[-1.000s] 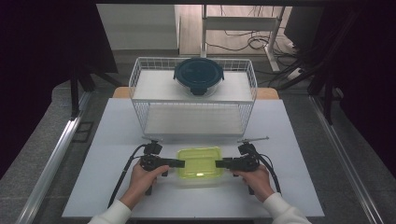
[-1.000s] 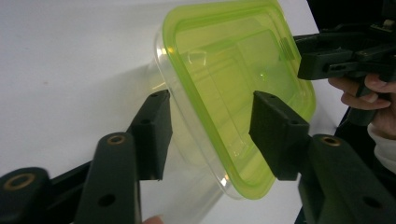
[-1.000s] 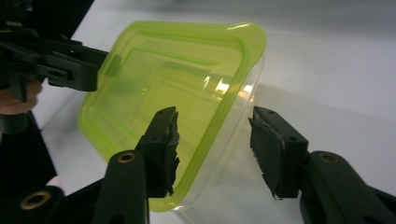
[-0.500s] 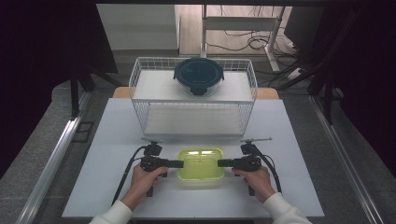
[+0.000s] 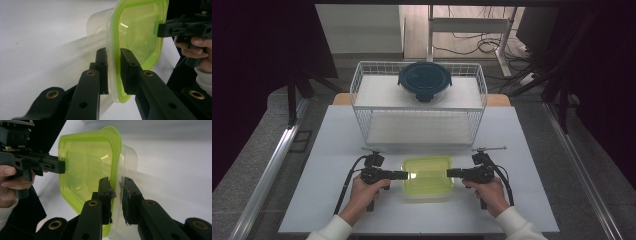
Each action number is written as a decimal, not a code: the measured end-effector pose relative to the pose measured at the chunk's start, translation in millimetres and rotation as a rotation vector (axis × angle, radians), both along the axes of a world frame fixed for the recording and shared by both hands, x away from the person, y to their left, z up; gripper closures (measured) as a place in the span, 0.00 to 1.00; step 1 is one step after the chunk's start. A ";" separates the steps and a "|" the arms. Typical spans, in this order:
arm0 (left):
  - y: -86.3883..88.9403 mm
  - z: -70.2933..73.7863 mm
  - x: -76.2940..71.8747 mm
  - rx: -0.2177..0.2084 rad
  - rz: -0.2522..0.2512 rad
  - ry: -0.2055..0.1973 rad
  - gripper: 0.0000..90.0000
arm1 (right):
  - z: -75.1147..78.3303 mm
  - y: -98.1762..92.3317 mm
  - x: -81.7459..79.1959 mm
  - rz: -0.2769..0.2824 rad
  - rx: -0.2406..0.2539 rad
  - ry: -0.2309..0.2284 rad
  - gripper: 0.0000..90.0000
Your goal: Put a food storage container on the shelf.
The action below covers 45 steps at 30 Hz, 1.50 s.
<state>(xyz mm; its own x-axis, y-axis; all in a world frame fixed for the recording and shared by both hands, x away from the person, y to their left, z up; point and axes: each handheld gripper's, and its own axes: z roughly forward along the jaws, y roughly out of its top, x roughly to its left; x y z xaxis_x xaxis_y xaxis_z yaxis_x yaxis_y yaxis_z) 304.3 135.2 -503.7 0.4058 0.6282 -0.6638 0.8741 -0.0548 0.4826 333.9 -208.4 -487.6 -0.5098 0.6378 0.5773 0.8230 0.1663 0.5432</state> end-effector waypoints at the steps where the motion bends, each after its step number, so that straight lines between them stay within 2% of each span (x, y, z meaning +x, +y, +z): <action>1: -0.1 0.8 -0.4 0.002 0.000 0.001 0.87 | 1.0 0.4 -0.4 0.002 -0.002 -0.007 0.86; 6: 0.8 5.4 -2.5 0.009 -0.007 -0.013 0.87 | 4.1 0.5 -1.4 0.013 -0.003 -0.025 0.86; 12: 3.5 15.8 -6.2 -0.014 -0.008 -0.041 0.88 | 9.6 0.4 -3.2 0.018 0.008 -0.044 0.87; 17: 5.2 22.3 -8.8 -0.013 -0.014 -0.061 0.88 | 13.9 2.4 -6.3 0.029 -0.011 -0.073 0.86; 28: 3.3 30.2 -10.6 -0.020 -0.030 -0.089 0.88 | 22.7 -1.7 -10.8 0.026 0.012 -0.101 0.86; 41: -0.8 57.1 -13.8 -0.013 -0.055 -0.163 0.88 | 42.2 -8.7 -16.7 0.019 0.026 -0.152 0.87; 45: 1.1 64.7 -11.8 -0.020 -0.054 -0.173 0.88 | 48.3 -7.8 -15.8 0.021 0.031 -0.166 0.87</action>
<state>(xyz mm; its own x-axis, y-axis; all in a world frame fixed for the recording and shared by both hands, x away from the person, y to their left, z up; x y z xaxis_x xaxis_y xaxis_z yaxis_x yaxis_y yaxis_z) 292.5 136.3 -438.9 0.5477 0.5897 -0.5935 0.7741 -0.0880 0.6269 318.1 -216.2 -439.3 -0.6128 0.6093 0.5032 0.7182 0.1639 0.6762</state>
